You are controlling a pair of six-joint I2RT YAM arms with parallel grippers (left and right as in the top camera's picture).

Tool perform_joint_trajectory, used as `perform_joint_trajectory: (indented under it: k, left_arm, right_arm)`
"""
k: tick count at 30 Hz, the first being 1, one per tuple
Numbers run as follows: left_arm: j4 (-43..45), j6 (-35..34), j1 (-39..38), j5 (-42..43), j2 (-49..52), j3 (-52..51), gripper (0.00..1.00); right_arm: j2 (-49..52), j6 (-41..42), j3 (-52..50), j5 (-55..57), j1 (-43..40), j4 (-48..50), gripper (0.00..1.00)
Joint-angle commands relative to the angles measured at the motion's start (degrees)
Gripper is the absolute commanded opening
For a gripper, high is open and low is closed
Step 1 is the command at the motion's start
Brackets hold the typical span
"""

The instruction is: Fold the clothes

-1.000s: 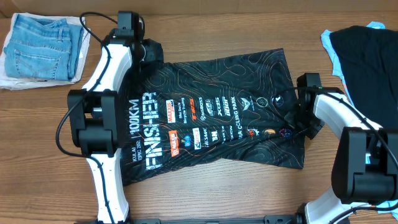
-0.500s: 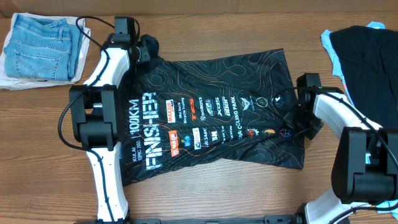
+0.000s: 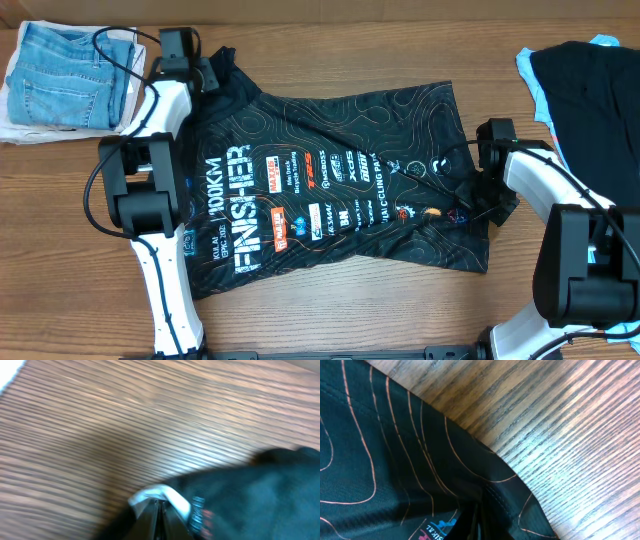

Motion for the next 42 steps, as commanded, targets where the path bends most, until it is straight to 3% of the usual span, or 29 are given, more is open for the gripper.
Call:
perform_joint_trajectory:
  k: [1, 7, 8, 10, 13, 15, 17, 18, 20, 22, 25, 28, 30, 32, 35, 36, 42]
  left_arm:
    - [-5.46, 2.01, 1.14, -2.51, 1.77, 6.97, 0.19]
    - [-23.45, 2.12, 0.37, -2.49, 1.75, 26.60, 0.40]
    - [-29.83, 2.12, 0.02, -2.21, 1.75, 34.07, 0.69]
    - [-36.74, 2.12, -0.39, -1.31, 1.75, 41.31, 0.71]
    - [-48.94, 1.88, -1.09, 0.15, 1.75, 50.38, 0.76]
    - [-55.98, 0.66, -1.57, 1.14, 1.75, 53.51, 0.80]
    - [-63.23, -1.46, -1.95, 3.21, 1.75, 54.99, 0.95]
    - [-67.14, -2.32, -2.08, 4.63, 1.75, 54.99, 1.00]
    - [-73.13, -3.32, -2.34, 7.30, 1.79, 54.38, 1.00]
    - [-77.72, -3.50, -2.47, 9.05, 1.79, 53.53, 1.00]
    - [-78.97, -1.49, -2.75, 13.57, 1.73, 51.49, 1.00]
    - [-78.97, -1.46, -3.72, 18.27, 1.75, 49.13, 1.00]
    - [-78.97, -1.49, -4.57, 18.12, 1.75, 47.43, 1.00]
    - [-78.97, -1.49, -5.38, 18.05, 1.75, 45.42, 1.00]
    - [-78.97, -1.51, -5.92, 16.85, 1.75, 44.24, 1.00]
    - [-78.97, -1.46, -6.12, 16.37, 1.75, 44.19, 1.00]
    - [-78.97, -1.51, -7.48, 16.41, 1.75, 44.17, 1.00]
  right_arm:
    - [2.64, -0.22, -2.10, -1.49, 0.00, -0.26, 0.04]
    - [2.19, 0.22, 3.19, -1.49, -0.02, -1.33, 0.04]
    - [1.66, 0.11, 6.97, -1.44, -0.02, -2.80, 0.08]
    - [1.25, -1.05, 11.96, -1.31, -0.02, -4.55, 0.18]
    - [1.22, -6.40, 20.94, -2.21, -0.02, -5.68, 0.51]
    - [1.22, -10.60, 25.97, -3.98, -0.02, -4.98, 0.61]
    - [1.25, -14.62, 30.38, -7.10, -0.02, -3.56, 0.68]
    - [1.25, -17.05, 32.17, -9.77, -0.02, -2.58, 0.76]
    - [1.27, -20.33, 33.14, -13.49, -0.02, -0.33, 0.89]
    - [1.97, -21.24, 33.14, -14.38, -0.02, 1.64, 0.95]
    - [4.81, -21.94, 33.14, -14.64, -0.02, 4.94, 0.96]
    - [8.46, -24.26, 33.14, -17.46, -0.02, 8.20, 0.90]
    - [10.75, -24.26, 33.14, -17.53, -0.02, 9.75, 0.63]
    - [13.27, -24.26, 33.14, -17.55, -0.02, 11.65, 0.28]
    - [15.63, -24.22, 33.14, -17.59, 0.07, 13.88, 0.14]
    - [16.83, -23.76, 33.14, -17.57, 0.13, 15.39, 0.05]
    - [19.96, -22.05, 33.14, -17.86, 0.28, 19.56, 0.04]
